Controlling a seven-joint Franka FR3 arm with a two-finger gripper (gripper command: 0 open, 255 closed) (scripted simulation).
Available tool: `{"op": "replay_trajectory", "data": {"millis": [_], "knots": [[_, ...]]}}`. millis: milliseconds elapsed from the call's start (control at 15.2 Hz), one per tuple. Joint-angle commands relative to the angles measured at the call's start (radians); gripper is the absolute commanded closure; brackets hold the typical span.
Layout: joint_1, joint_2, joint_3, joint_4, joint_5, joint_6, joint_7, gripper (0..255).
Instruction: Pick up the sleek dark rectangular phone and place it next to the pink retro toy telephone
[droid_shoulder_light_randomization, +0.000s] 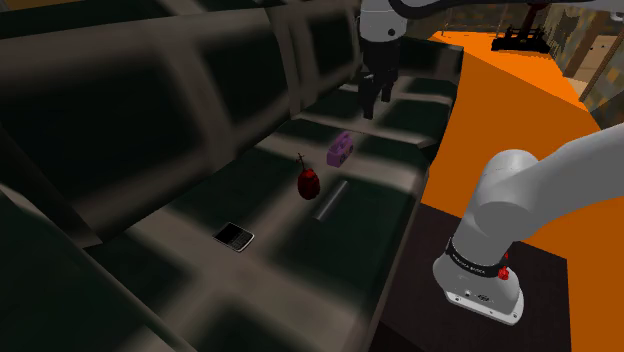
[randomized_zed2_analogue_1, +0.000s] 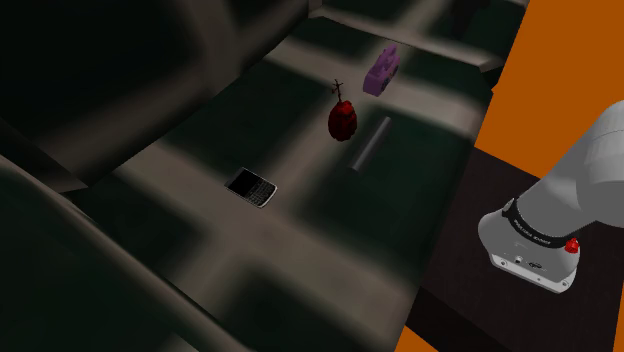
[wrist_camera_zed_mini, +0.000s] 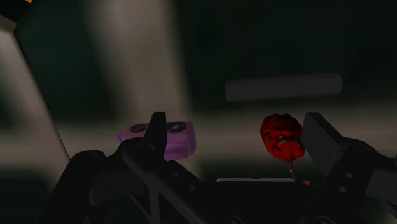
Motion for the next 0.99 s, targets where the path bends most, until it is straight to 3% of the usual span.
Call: {"op": "replay_trajectory", "data": {"millis": [0, 924], "knots": [[0.000, 0.000, 0.000, 0.000, 0.000, 0.000, 0.000, 0], [0.079, 0.358, 0.140, 0.034, 0.104, 0.312, 0.110, 0]]}}
